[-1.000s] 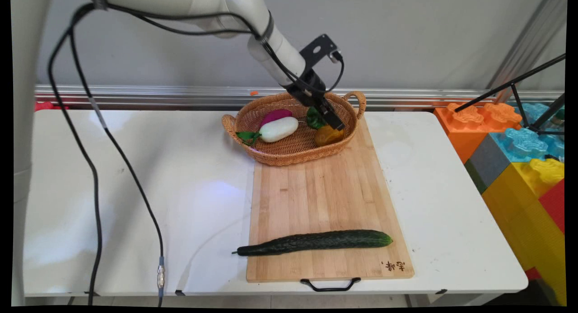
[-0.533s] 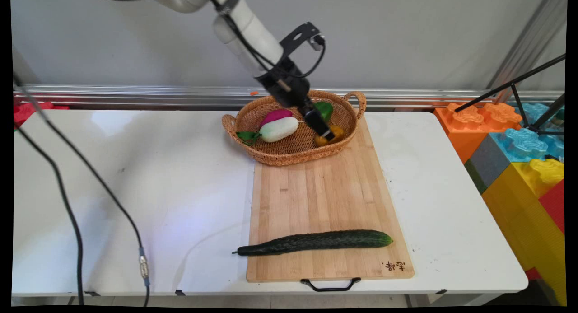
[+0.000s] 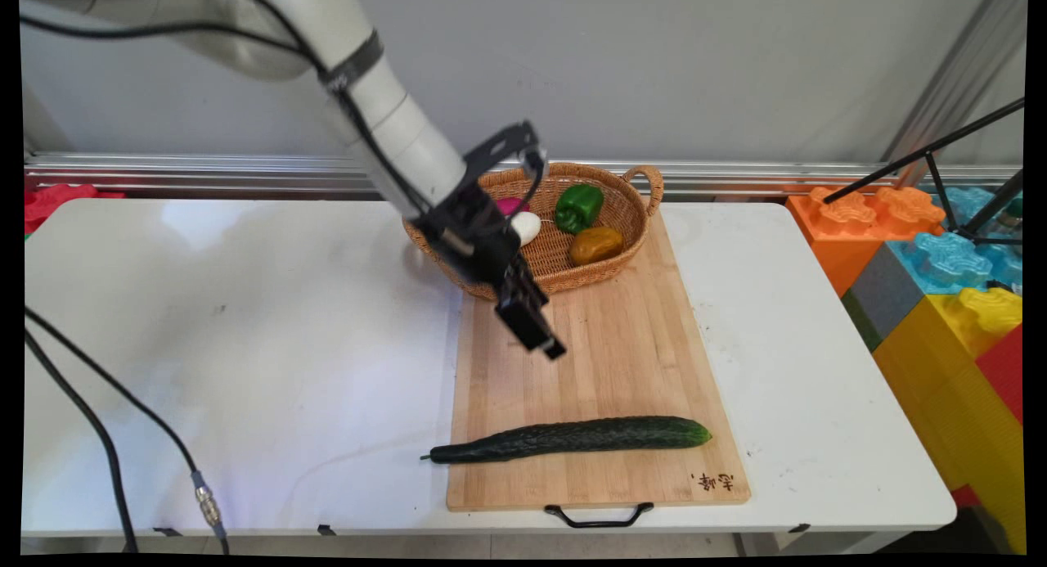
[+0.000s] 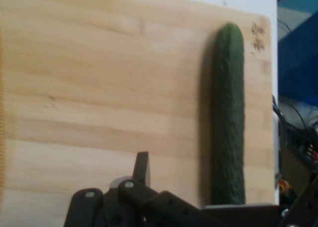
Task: Pick up the cucumber from the cutting board
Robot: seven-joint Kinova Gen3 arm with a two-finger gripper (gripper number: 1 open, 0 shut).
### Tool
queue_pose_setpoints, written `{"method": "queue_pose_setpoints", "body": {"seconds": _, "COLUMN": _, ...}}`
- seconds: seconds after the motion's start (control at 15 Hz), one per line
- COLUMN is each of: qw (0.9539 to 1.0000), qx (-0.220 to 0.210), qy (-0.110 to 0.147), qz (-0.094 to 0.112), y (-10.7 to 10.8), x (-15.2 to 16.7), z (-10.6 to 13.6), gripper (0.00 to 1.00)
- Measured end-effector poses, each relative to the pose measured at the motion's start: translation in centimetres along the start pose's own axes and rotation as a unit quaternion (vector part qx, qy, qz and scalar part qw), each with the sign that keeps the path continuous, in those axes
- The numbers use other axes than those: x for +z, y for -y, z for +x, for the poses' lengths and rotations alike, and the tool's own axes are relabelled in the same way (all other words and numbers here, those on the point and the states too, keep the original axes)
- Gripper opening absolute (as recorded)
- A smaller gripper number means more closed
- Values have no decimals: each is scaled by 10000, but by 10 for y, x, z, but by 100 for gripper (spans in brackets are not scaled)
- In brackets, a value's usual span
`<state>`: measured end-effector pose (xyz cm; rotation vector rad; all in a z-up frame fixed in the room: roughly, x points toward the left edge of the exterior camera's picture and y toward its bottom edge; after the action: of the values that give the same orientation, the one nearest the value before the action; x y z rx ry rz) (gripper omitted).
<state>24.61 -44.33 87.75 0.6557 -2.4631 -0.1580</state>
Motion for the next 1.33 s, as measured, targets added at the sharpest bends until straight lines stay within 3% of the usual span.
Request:
{"method": "queue_pose_setpoints", "body": {"seconds": 0.33, "qw": 9996, "qx": 47, "qy": 280, "qz": -87, "y": -19, "x": 41, "z": -23, "gripper": 100}}
{"method": "queue_pose_setpoints", "body": {"seconds": 1.0, "qw": 9980, "qx": 19, "qy": 615, "qz": -163, "y": -30, "x": 108, "z": -32, "gripper": 100}}
{"method": "queue_pose_setpoints", "body": {"seconds": 1.07, "qw": 9979, "qx": 32, "qy": 625, "qz": -171, "y": -30, "x": 113, "z": -31, "gripper": 0}}
{"method": "queue_pose_setpoints", "body": {"seconds": 1.33, "qw": 9978, "qx": 98, "qy": 628, "qz": -168, "y": -30, "x": 124, "z": -30, "gripper": 0}}
